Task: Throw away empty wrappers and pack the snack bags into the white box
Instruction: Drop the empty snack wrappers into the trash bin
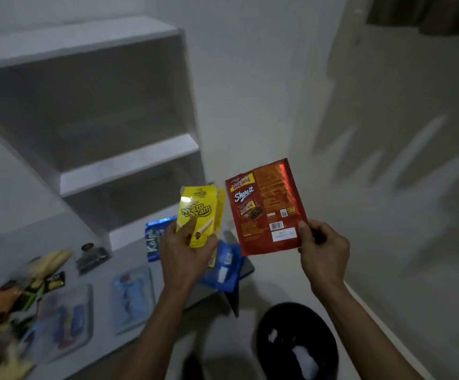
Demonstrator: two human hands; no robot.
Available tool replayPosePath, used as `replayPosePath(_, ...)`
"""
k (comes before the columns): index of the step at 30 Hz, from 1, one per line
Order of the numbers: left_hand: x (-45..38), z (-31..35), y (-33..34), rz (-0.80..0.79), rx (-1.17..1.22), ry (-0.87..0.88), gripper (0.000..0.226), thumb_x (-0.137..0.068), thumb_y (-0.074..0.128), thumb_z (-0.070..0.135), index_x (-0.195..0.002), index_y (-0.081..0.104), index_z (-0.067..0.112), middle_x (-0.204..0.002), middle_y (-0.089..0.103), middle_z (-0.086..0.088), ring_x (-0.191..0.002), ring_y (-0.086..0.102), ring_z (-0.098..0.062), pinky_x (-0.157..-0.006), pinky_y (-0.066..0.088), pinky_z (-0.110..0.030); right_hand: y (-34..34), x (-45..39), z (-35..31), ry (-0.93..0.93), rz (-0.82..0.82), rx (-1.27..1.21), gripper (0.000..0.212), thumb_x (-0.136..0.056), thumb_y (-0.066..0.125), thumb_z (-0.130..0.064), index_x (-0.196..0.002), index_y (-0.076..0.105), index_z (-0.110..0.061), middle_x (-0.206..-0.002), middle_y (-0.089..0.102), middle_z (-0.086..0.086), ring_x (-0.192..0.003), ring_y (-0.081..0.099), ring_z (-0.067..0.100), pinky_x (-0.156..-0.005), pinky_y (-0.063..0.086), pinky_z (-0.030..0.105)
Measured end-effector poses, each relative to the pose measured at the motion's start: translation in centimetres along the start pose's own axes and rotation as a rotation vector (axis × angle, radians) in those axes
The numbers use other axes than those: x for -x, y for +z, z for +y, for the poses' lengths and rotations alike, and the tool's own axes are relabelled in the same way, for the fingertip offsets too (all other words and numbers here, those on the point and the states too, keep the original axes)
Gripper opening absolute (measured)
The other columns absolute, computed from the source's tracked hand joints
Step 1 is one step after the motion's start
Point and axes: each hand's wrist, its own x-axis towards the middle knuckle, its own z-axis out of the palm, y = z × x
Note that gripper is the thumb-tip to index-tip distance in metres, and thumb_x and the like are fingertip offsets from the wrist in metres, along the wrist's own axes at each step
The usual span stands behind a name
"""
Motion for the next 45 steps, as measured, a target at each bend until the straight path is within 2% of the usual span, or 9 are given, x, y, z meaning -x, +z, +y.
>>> replayPosePath(6, 9.4, 2.9, 9.2, -0.28, 0.039, -0.022, 0.064, -0.062, 0.078, 0.047, -0.118, 0.07, 0.018, -0.118, 0.06, 0.001, -0.099, 0.063, -0.02, -0.09, 0.052, -0.04, -13.0, 2.1, 7.6, 0.089, 0.209, 0.155, 0.01, -0.092, 0.065, -0.021, -0.092, 0.074, -0.015, -0.081, 0.072, -0.005, -0.074, 0.067, 0.004, -0.072, 0.056, 0.029)
replayPosePath(9, 12.5, 3.2, 13.0, -0.418, 0.016, -0.016, 0.065, -0.06, 0.075, 0.049, -0.117, 0.071, 0.016, -0.116, 0.059, 0.002, -0.095, 0.064, -0.02, -0.087, 0.054, -0.038, -16.1, 3.4, 11.4, 0.166, 0.256, 0.239, 0.013, -0.092, 0.064, -0.021, -0.094, 0.074, -0.013, -0.086, 0.073, -0.002, -0.076, 0.067, 0.01, -0.07, 0.05, 0.022)
replayPosePath(14, 16.5, 0.9, 18.5, -0.605, -0.092, -0.059, 0.061, -0.058, 0.071, 0.047, -0.112, 0.072, 0.019, -0.108, 0.064, -0.002, -0.095, 0.067, -0.022, -0.086, 0.056, -0.036, -17.1, 5.3, 18.6, 0.335, 0.258, 0.422, 0.013, -0.093, 0.06, -0.024, -0.089, 0.072, -0.019, -0.089, 0.073, -0.001, -0.08, 0.068, 0.015, -0.076, 0.056, 0.031)
replayPosePath(19, 19.1, -4.4, 23.2, -0.727, -0.185, -0.084, 0.046, -0.058, 0.07, 0.052, -0.099, 0.072, 0.03, -0.097, 0.063, 0.003, -0.088, 0.064, -0.025, -0.074, 0.056, -0.043, -15.3, 6.0, 23.8, 0.472, 0.209, 0.583, 0.022, -0.096, 0.056, -0.023, -0.099, 0.073, -0.01, -0.099, 0.07, 0.005, -0.087, 0.063, 0.02, -0.073, 0.038, 0.022)
replayPosePath(22, 19.7, -7.2, 25.1, -0.76, -0.271, -0.037, 0.038, -0.059, 0.064, 0.054, -0.09, 0.068, 0.032, -0.088, 0.061, 0.001, -0.08, 0.06, -0.03, -0.066, 0.055, -0.043, -13.7, 5.9, 26.8, 0.524, 0.184, 0.616, 0.024, -0.096, 0.053, -0.023, -0.099, 0.073, -0.011, -0.099, 0.069, 0.006, -0.086, 0.064, 0.021, -0.071, 0.039, 0.023)
replayPosePath(30, 19.0, -10.7, 27.9, -0.818, -0.363, -0.063, 0.046, -0.058, 0.057, 0.057, -0.093, 0.069, 0.028, -0.093, 0.06, -0.004, -0.089, 0.056, -0.032, -0.074, 0.054, -0.046, -10.8, 4.7, 31.3, 0.564, 0.176, 0.643, 0.019, -0.095, 0.055, -0.02, -0.092, 0.071, -0.011, -0.094, 0.068, 0.007, -0.078, 0.061, 0.019, -0.065, 0.047, 0.028)
replayPosePath(34, 18.3, -9.8, 28.7, -0.875, -0.352, -0.081, 0.067, -0.064, 0.07, 0.059, -0.119, 0.067, 0.02, -0.122, 0.056, -0.013, -0.114, 0.052, -0.037, -0.091, 0.046, -0.045, -10.0, 3.9, 31.8, 0.593, 0.159, 0.621, 0.023, -0.095, 0.056, -0.028, -0.107, 0.07, -0.013, -0.108, 0.065, 0.008, -0.097, 0.063, 0.026, -0.077, 0.051, 0.034)
replayPosePath(37, 18.0, -9.8, 28.9, -0.891, -0.354, -0.096, 0.066, -0.073, 0.079, 0.047, -0.13, 0.061, 0.019, -0.145, 0.043, -0.013, -0.132, 0.039, -0.033, -0.103, 0.037, -0.048, -9.6, 3.6, 31.7, 0.601, 0.135, 0.608, 0.031, -0.096, 0.056, -0.033, -0.119, 0.066, -0.015, -0.119, 0.063, 0.007, -0.11, 0.06, 0.027, -0.087, 0.049, 0.038)
replayPosePath(45, 17.2, -8.5, 25.3, -0.816, -0.264, -0.128, 0.066, -0.071, 0.072, 0.06, -0.127, 0.064, 0.027, -0.149, 0.044, -0.011, -0.138, 0.038, -0.029, -0.108, 0.033, -0.059, -9.7, 3.6, 28.2, 0.546, 0.087, 0.535, 0.031, -0.094, 0.06, -0.031, -0.12, 0.068, -0.015, -0.119, 0.067, 0.006, -0.111, 0.061, 0.025, -0.087, 0.044, 0.028)
